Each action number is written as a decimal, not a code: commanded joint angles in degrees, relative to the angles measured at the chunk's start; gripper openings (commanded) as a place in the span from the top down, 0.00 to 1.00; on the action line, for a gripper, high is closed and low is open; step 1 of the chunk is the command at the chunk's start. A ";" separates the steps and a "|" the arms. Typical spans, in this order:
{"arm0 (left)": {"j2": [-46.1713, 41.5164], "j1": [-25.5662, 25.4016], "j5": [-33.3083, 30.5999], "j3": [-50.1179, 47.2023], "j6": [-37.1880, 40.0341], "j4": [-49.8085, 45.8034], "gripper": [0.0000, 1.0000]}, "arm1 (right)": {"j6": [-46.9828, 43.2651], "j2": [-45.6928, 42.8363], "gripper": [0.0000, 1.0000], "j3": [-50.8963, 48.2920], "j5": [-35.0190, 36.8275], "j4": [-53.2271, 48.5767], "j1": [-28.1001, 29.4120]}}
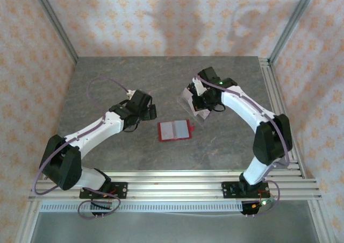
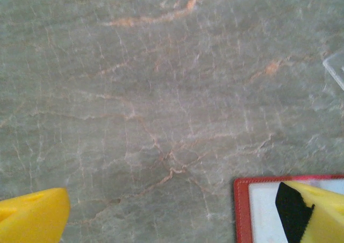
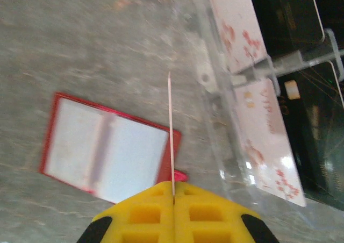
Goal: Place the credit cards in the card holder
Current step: Pick up the credit card from the storage box, then insert the credit card into the card slot.
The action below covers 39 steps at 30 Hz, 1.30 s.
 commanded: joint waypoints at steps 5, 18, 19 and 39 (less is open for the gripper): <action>3.05 -2.88 4.64 -1.34 5.09 0.14 0.00 | 21.78 -10.88 1.00 -18.61 -13.51 26.33 0.21; 11.45 -11.06 1.26 -1.05 3.88 1.41 0.00 | 35.54 -16.81 1.00 -42.66 -10.00 55.10 5.95; 11.74 -11.17 1.07 -1.20 3.75 1.46 0.00 | 36.01 -16.63 1.00 -43.42 -10.07 56.48 6.08; 15.26 -11.35 -5.66 -2.51 2.39 -2.14 0.00 | 37.11 -6.06 1.00 -46.45 -14.96 69.30 7.17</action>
